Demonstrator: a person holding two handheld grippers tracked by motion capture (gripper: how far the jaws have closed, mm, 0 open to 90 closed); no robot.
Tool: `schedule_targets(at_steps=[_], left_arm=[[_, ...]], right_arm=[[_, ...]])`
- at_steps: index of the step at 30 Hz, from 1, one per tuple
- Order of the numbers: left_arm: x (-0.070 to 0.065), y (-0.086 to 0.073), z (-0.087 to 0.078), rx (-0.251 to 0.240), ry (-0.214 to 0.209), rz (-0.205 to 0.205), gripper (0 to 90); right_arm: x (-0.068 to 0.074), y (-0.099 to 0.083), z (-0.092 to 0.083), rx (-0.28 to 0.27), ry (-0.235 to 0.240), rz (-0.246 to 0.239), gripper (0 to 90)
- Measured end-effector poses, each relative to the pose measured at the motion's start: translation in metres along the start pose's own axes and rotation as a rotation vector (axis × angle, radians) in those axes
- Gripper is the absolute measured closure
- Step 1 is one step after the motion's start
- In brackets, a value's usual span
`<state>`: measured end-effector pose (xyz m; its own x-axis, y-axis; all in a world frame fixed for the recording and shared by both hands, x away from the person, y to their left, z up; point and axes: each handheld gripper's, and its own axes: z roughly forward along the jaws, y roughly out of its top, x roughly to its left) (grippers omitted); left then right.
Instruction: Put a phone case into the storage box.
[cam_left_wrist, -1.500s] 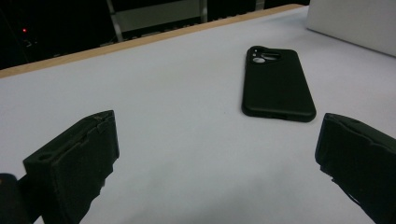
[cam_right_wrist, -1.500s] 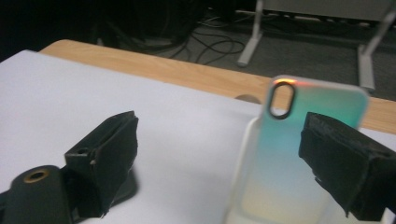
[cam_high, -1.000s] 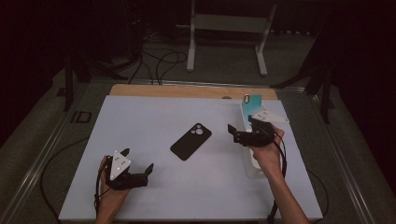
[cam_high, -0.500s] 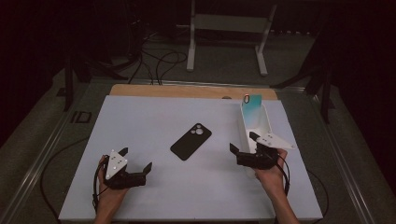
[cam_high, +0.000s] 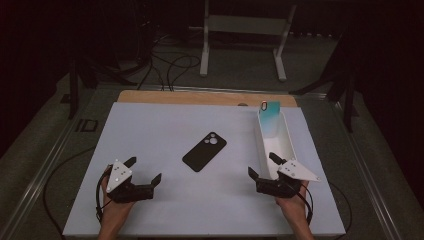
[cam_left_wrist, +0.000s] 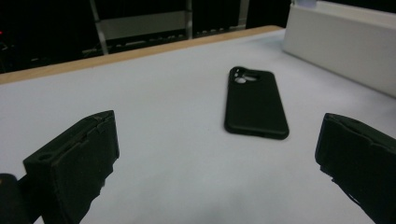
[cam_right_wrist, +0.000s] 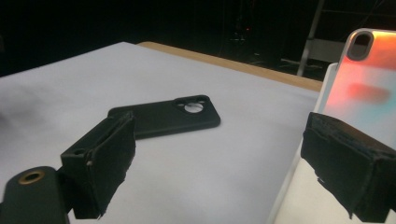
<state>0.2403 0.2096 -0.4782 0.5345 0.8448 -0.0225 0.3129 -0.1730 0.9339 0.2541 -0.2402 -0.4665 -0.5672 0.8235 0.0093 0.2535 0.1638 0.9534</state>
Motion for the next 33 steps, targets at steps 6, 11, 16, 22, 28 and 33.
schedule_targets(at_steps=[6, 11, 16, 22, 28, 33], left_arm=[[0.002, 0.002, -0.002, -0.007, -0.001, -0.005, 0.1], [0.000, 0.003, -0.001, 0.000, -0.005, 0.003, 0.1], [-0.001, 0.004, 0.000, 0.005, -0.009, 0.011, 0.1], [-0.002, 0.004, 0.002, 0.014, -0.012, 0.009, 0.1], [-0.004, 0.004, 0.005, 0.027, -0.020, 0.015, 0.1], [-0.008, 0.007, 0.015, 0.046, -0.034, 0.020, 0.1]], right_arm=[[0.000, -0.003, -0.002, -0.014, 0.002, 0.011, 10.0], [0.000, -0.003, -0.002, -0.015, 0.005, 0.015, 10.1], [0.000, -0.004, -0.001, -0.010, 0.010, 0.019, 10.0], [0.000, -0.004, -0.002, -0.017, 0.009, 0.024, 10.1], [0.000, -0.003, -0.003, -0.026, 0.014, 0.034, 10.1], [0.000, -0.003, -0.003, -0.027, 0.012, 0.035, 10.0]])
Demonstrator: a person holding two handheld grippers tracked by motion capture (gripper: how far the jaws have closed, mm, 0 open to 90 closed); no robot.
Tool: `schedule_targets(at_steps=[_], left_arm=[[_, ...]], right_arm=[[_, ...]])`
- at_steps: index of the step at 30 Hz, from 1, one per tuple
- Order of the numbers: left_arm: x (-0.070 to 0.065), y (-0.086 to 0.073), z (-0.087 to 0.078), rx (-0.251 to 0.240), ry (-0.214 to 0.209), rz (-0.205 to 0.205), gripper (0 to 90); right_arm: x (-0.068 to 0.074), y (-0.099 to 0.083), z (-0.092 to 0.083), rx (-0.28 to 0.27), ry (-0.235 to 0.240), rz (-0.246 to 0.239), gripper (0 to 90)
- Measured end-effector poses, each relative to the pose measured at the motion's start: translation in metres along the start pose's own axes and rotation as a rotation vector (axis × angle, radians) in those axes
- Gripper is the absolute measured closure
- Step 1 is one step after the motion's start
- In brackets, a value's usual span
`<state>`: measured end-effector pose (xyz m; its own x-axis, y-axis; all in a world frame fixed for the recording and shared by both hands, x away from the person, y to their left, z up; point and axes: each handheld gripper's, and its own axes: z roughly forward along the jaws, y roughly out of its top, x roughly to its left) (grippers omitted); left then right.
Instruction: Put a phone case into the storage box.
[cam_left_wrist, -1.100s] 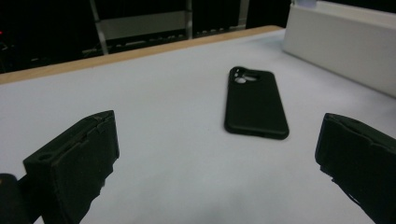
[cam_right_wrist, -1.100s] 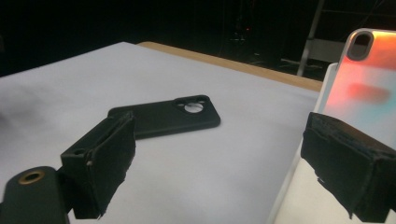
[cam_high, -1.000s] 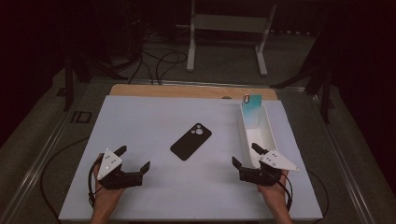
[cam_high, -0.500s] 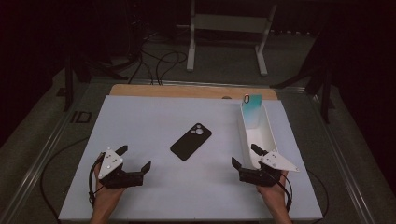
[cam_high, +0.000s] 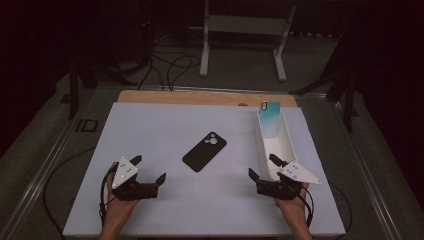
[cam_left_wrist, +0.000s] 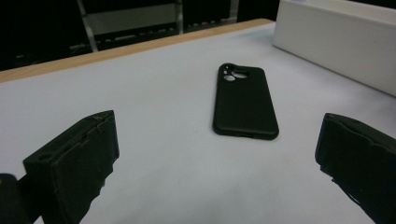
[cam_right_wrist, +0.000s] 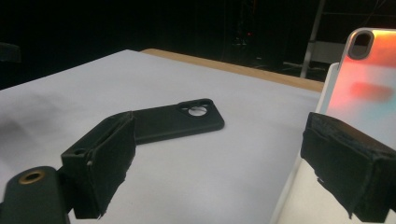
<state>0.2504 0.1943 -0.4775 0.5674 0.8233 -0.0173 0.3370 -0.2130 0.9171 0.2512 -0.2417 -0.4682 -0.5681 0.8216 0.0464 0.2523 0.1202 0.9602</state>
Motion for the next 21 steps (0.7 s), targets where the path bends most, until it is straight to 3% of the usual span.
schedule_targets(at_steps=[3, 8, 21], left_arm=[[-0.002, 0.002, 0.006, 0.010, -0.007, 0.009, 0.1], [-0.004, 0.007, 0.030, 0.059, -0.021, 0.022, 0.1], [-0.012, 0.009, 0.094, 0.176, -0.055, 0.009, 0.1]], right_arm=[[0.000, 0.000, 0.000, -0.002, 0.001, 0.004, 10.0], [-0.001, 0.002, 0.000, -0.009, -0.001, 0.005, 10.1], [-0.002, 0.001, -0.001, -0.007, 0.000, 0.012, 10.1]])
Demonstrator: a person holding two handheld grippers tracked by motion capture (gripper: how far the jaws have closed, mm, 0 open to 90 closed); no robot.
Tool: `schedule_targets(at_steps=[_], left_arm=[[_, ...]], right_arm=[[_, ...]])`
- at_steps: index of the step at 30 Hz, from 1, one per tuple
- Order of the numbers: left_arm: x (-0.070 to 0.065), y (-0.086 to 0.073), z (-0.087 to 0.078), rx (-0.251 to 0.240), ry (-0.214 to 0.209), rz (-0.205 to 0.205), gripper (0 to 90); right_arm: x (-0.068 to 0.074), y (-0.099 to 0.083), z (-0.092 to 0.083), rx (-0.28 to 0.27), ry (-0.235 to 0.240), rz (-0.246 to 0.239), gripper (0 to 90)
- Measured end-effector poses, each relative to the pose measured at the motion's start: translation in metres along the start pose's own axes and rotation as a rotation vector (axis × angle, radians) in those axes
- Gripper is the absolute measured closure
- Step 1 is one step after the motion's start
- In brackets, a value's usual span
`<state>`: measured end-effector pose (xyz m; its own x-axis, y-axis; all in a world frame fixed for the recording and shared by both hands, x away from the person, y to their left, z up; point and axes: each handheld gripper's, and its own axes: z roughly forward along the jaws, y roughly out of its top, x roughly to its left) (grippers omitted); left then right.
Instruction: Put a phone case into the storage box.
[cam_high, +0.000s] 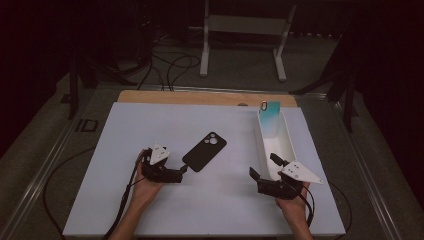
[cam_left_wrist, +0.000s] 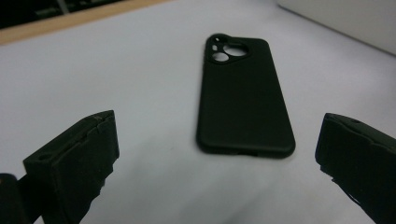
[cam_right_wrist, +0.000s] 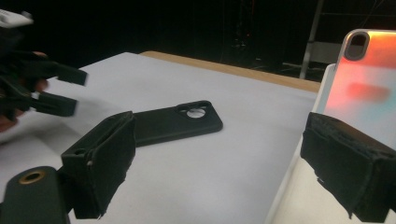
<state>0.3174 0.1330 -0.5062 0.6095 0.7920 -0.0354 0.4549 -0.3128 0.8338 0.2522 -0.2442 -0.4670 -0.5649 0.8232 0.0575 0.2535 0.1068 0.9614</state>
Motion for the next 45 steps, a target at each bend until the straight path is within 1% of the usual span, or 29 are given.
schedule_targets(at_steps=[3, 9, 11, 13, 16, 18, 22, 25, 27, 28, 30, 33, 34, 36, 38, 41, 43, 45], left_arm=[[-0.003, 0.001, 0.013, 0.025, -0.012, -0.002, 0.1], [-0.010, 0.006, 0.033, 0.073, -0.025, 0.006, 0.1], [-0.012, 0.007, 0.039, 0.088, -0.027, 0.002, 0.1], [-0.013, 0.007, 0.043, 0.095, -0.045, -0.012, 0.1], [-0.016, 0.008, 0.049, 0.118, -0.049, 0.002, 0.1], [-0.017, 0.008, 0.053, 0.133, -0.043, 0.014, 0.1], [-0.019, 0.009, 0.058, 0.167, -0.026, 0.011, 1.7], [-0.021, 0.009, 0.061, 0.193, -0.018, 0.034, 3.7], [-0.023, 0.010, 0.063, 0.219, -0.002, 0.053, 7.0], [-0.023, 0.010, 0.063, 0.225, 0.004, 0.056, 11.5], [-0.022, 0.010, 0.063, 0.229, 0.000, 0.048, 11.7], [-0.022, 0.010, 0.062, 0.239, 0.003, 0.048, 12.2], [-0.021, 0.010, 0.061, 0.241, 0.006, 0.042, 12.2], [-0.019, 0.009, 0.057, 0.251, 0.011, 0.046, 12.4], [-0.015, 0.007, 0.052, 0.260, 0.021, 0.042, 12.5], [-0.009, 0.000, 0.040, 0.264, 0.027, 0.019, 12.5], [-0.005, -0.004, 0.033, 0.267, 0.030, 0.017, 12.6], [-0.001, -0.009, 0.024, 0.283, 0.035, 0.015, 12.5]], right_arm=[[0.000, 0.000, -0.001, -0.004, -0.001, 0.002, 10.1], [-0.001, 0.000, 0.000, -0.004, -0.002, 0.004, 10.1], [-0.002, 0.000, -0.001, -0.005, -0.003, 0.002, 10.1], [-0.002, 0.000, -0.001, -0.005, -0.004, 0.002, 10.1], [-0.003, 0.000, -0.001, -0.004, -0.007, 0.006, 10.1], [-0.003, 0.000, -0.001, -0.003, -0.009, 0.006, 10.1], [-0.004, 0.000, -0.002, -0.009, -0.009, 0.004, 10.1], [-0.004, 0.000, -0.002, -0.006, -0.011, 0.007, 10.2], [-0.004, -0.001, -0.001, -0.005, -0.012, 0.005, 10.2], [-0.003, -0.001, -0.001, -0.005, -0.011, 0.005, 10.2], [-0.003, -0.001, -0.001, -0.005, -0.012, 0.001, 10.2], [-0.003, -0.001, -0.002, -0.004, -0.014, 0.000, 10.2], [-0.003, -0.001, -0.002, -0.003, -0.014, 0.000, 10.2], [-0.004, -0.001, -0.003, -0.005, -0.016, 0.000, 10.2], [-0.004, -0.001, -0.003, -0.005, -0.017, 0.000, 10.2], [-0.006, 0.000, -0.004, -0.007, -0.018, 0.002, 10.2], [-0.006, 0.000, -0.004, -0.005, -0.019, 0.002, 10.2], [-0.005, 0.000, -0.003, -0.001, -0.017, 0.002, 10.2]])
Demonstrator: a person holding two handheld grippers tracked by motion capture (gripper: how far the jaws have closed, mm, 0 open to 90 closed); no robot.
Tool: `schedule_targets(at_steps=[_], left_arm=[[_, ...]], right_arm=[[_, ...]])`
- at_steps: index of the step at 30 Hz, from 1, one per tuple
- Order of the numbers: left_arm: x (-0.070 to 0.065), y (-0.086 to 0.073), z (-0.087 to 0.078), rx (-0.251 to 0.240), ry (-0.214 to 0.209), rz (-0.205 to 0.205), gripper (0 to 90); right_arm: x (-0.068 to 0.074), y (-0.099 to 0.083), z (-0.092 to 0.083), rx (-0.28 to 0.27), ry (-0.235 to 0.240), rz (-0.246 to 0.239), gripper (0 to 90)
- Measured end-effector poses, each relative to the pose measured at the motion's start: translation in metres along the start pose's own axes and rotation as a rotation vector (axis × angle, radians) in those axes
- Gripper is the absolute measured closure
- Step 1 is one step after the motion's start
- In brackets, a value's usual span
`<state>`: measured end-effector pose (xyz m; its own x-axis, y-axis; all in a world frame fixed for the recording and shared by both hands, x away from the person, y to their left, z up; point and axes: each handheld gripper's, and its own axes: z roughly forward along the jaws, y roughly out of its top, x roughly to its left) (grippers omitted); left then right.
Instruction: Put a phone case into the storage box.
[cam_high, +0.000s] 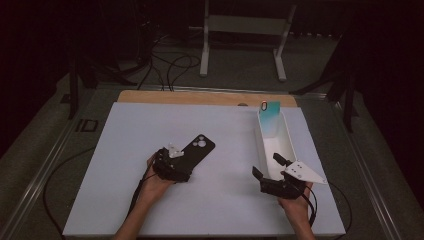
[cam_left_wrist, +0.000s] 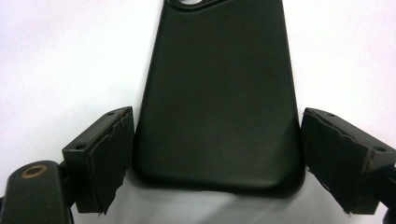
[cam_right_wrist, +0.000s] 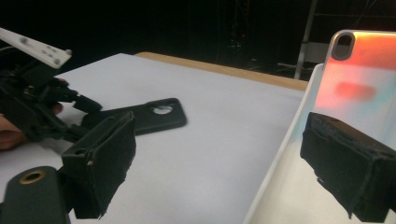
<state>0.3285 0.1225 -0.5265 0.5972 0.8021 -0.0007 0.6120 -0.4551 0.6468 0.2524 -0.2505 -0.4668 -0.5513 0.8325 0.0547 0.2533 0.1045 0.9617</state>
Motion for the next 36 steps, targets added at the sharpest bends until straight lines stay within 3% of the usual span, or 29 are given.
schedule_targets(at_steps=[12, 21, 25, 29, 36], left_arm=[[0.022, -0.034, -0.037, 0.063, 0.006, 0.006, 12.4], [0.024, -0.042, -0.041, 0.033, 0.001, 0.003, 11.7], [0.028, -0.042, -0.049, -0.026, -0.022, -0.033, 3.0], [0.032, -0.043, -0.071, -0.147, -0.027, -0.069, 0.0], [0.033, -0.055, -0.105, -0.322, 0.004, -0.040, 0.0]], right_arm=[[0.002, 0.000, 0.002, 0.006, 0.002, -0.005, 10.2], [0.004, -0.001, 0.003, 0.013, 0.012, -0.011, 10.2], [0.002, -0.001, 0.003, 0.014, 0.013, -0.008, 10.2], [0.002, -0.001, 0.003, 0.016, 0.019, -0.006, 10.2], [0.002, -0.002, 0.000, -0.001, 0.042, -0.022, 11.8]])
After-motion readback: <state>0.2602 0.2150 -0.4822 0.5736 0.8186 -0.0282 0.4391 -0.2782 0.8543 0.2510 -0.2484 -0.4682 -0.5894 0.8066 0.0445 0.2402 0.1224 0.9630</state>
